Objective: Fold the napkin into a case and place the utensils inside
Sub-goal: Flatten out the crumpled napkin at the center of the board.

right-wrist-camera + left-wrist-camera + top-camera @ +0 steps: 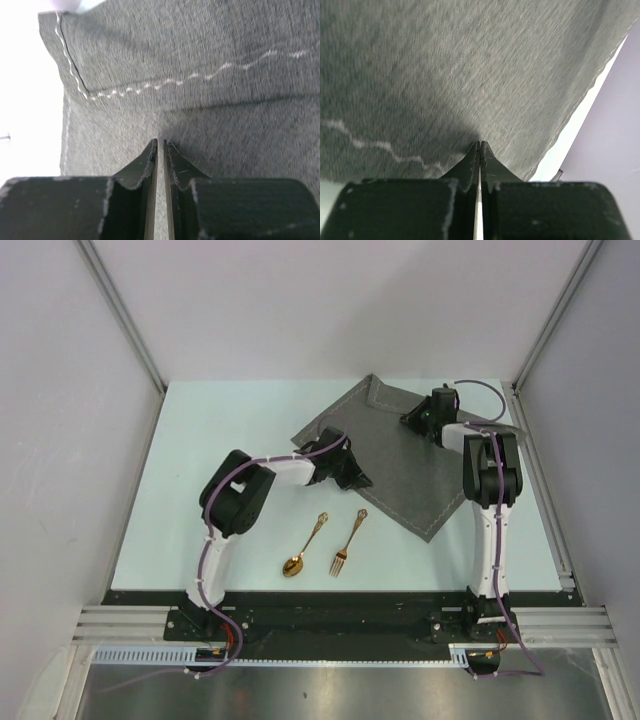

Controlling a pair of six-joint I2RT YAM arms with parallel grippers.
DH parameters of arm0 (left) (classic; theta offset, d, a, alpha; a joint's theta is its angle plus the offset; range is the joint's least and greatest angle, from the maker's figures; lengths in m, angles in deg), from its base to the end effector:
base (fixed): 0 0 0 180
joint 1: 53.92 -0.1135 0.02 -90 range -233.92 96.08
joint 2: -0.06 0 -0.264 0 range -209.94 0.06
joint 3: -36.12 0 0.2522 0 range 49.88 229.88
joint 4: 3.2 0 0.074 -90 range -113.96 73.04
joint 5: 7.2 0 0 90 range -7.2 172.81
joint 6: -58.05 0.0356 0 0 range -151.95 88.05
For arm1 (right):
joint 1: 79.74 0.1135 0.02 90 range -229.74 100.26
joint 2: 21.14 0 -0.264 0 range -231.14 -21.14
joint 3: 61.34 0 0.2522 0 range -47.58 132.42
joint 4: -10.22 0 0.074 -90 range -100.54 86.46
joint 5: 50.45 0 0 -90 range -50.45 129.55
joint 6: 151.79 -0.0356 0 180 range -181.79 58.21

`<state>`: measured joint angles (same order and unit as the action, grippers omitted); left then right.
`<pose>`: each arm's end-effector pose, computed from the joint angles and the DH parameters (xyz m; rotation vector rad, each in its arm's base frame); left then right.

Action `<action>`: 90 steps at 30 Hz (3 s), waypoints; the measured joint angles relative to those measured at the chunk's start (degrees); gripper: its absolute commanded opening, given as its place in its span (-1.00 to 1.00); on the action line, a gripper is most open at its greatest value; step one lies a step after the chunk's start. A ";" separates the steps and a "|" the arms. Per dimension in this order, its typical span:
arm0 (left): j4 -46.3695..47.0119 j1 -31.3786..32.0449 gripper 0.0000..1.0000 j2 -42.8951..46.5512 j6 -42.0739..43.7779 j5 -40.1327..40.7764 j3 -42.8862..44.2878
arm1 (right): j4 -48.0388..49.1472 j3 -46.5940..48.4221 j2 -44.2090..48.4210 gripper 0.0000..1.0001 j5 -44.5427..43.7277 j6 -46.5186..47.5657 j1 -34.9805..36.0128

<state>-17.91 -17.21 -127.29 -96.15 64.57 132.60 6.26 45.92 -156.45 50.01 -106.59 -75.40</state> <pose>0.3718 -0.2911 0.1170 -0.4635 2.6294 -1.1110 0.5207 0.0460 0.1228 0.6553 2.1005 0.6893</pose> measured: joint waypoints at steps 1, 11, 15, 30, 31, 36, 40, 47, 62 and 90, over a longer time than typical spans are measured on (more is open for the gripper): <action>-0.04 0.09 -1.00 0.35 -0.02 -0.04 -0.55 | 0.50 0.31 -0.37 -0.71 0.07 -0.79 -0.13; -0.39 1.95 -1.00 1.75 0.13 -0.48 -2.58 | 8.13 4.87 -6.23 -0.63 0.17 -8.74 -1.55; -0.55 2.29 -1.00 1.75 0.24 -0.59 -2.58 | 12.90 10.19 -11.37 -0.56 -0.72 -12.66 -2.62; -1.44 1.86 -0.71 4.15 12.83 -1.70 -2.47 | -6.32 20.85 -6.23 0.08 0.17 -3.39 -7.08; -0.39 1.44 -0.66 4.15 12.81 -2.14 -2.47 | -8.41 17.97 -2.97 0.08 0.22 -2.21 -6.80; 4.74 -1.49 -0.53 5.22 12.15 -4.48 -3.15 | -16.76 8.07 9.35 0.09 0.74 3.61 -4.61; 7.32 -3.26 -0.51 6.62 11.69 -5.31 -3.19 | -20.11 -3.91 16.72 0.08 -1.84 6.88 -1.68; 10.10 -3.96 -0.50 8.02 10.71 -6.21 -4.15 | -20.17 -19.61 22.27 0.04 -7.78 8.04 1.05; 13.29 -4.20 -0.39 9.75 7.45 -6.21 -8.15 | -26.56 -45.11 44.13 0.04 -13.60 2.75 0.22; -4.09 -3.93 -0.38 2.73 11.32 -0.52 6.56 | -38.18 -51.54 59.25 -0.93 -14.47 4.63 9.68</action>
<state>-22.00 -21.15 -124.56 -84.83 64.04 139.16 -31.92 -5.62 -97.19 35.54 -101.95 -65.72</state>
